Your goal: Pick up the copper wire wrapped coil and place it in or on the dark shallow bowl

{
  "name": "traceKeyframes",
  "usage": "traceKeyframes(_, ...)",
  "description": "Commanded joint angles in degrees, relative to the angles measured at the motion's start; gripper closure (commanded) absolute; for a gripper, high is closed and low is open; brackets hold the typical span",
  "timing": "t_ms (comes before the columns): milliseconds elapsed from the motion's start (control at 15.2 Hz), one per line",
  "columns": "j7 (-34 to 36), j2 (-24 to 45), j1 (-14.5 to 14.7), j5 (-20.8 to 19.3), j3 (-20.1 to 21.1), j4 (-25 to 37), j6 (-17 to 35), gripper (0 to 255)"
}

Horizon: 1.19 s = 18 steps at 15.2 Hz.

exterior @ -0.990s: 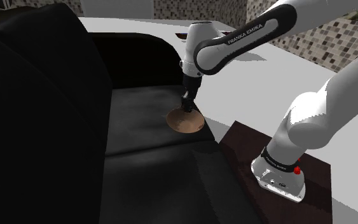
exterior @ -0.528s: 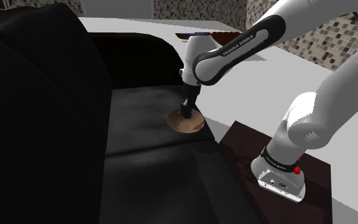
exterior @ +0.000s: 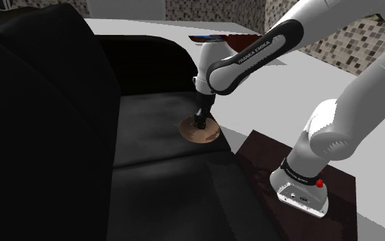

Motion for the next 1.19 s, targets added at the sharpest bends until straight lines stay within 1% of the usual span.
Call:
traceKeyframes(0,0.0,0.0,0.0,0.0,0.0,0.0,0.0,0)
traceKeyframes(330,0.0,0.0,0.0,0.0,0.0,0.0,0.0,0)
traceKeyframes(594,0.1,-5.3,-0.3,-0.4,-0.7,3.2,-8.6,0)
traceKeyframes(1122,0.1,-5.3,-0.3,-0.4,-0.7,3.2,-8.6,0)
